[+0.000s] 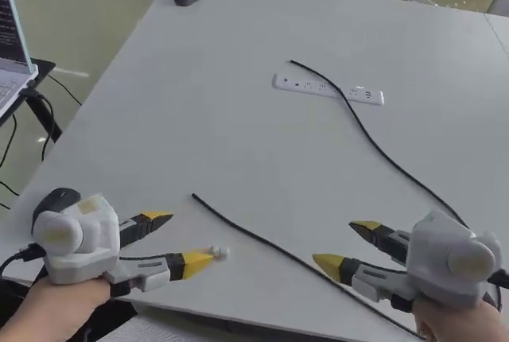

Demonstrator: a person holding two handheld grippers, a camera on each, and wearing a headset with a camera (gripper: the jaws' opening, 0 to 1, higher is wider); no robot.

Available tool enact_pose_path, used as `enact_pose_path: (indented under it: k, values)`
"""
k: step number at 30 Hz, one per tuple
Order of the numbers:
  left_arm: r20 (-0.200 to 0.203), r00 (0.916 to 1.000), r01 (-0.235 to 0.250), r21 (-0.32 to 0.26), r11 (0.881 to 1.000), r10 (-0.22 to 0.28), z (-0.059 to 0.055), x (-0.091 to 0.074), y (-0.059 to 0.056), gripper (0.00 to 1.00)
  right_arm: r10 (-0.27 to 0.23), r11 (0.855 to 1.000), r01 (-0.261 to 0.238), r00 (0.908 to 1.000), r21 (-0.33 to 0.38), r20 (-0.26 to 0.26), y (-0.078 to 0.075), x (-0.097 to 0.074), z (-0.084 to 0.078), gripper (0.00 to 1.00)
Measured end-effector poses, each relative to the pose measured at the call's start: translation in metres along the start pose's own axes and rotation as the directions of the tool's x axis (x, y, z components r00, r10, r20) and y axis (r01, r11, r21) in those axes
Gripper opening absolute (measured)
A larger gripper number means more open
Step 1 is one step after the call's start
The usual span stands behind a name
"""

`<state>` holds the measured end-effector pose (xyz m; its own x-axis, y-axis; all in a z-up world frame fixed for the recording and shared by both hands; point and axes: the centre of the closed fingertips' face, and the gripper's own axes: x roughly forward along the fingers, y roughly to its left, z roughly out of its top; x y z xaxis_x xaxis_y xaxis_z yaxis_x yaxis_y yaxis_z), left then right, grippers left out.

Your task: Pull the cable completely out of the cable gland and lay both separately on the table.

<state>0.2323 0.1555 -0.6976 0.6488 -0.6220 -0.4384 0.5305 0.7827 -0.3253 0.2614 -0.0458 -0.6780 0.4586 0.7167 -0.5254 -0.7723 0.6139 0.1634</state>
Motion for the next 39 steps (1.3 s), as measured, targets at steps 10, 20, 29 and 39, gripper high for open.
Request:
enact_pose_path:
  k: [10, 20, 29, 39]
  values:
    - [0.029, 0.9986, -0.044, -0.026, 0.999, 0.044, -0.001, -0.010, -0.005, 0.77, 0.005, 1.000, -0.005, 1.0000, 0.018, -0.005, 0.009, -0.021, -0.025, 0.58]
    - [0.021, 0.9950, -0.097, -0.010, 0.995, 0.098, -0.005, -0.022, -0.002, 0.84, 0.034, 0.999, -0.033, 0.9992, 0.039, -0.019, 0.019, -0.025, -0.040, 0.67]
    - [-0.002, 0.9940, -0.109, 0.023, 0.994, 0.109, -0.005, -0.029, -0.001, 0.87, 0.046, 0.999, -0.046, 0.9987, 0.027, -0.019, 0.011, -0.025, -0.038, 0.74]
    - [0.008, 0.9952, -0.097, 0.000, 0.995, 0.097, -0.002, -0.022, -0.003, 0.87, 0.062, 0.998, -0.062, 0.9962, 0.003, -0.061, 0.019, -0.021, -0.050, 0.73]
